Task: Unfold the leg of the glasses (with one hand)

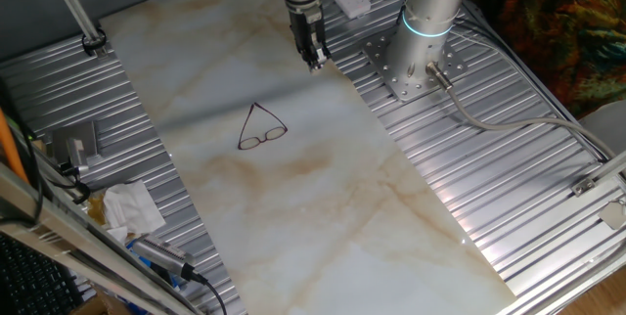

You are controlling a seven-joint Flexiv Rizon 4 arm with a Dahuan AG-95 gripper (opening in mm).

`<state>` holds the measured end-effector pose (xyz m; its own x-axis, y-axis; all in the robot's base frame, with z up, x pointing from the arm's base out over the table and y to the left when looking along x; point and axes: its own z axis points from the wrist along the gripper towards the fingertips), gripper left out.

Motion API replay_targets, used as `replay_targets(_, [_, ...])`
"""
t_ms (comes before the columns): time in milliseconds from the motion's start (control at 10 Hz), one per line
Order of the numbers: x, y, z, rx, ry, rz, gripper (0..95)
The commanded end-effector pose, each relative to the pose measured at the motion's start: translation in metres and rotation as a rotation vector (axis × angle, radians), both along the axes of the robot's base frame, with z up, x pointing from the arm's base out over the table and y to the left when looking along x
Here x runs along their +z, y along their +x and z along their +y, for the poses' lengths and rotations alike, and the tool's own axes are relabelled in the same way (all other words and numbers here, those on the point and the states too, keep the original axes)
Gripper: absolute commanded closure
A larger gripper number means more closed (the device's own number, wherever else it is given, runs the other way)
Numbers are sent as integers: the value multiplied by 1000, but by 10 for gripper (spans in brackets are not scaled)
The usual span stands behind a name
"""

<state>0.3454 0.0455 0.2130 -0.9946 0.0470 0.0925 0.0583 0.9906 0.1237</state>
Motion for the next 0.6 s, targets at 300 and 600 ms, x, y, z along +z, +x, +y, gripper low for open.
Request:
replay_targets(300, [0,2,0,13,26,20,950])
replay_targets(600, [0,2,0,20,26,29,950])
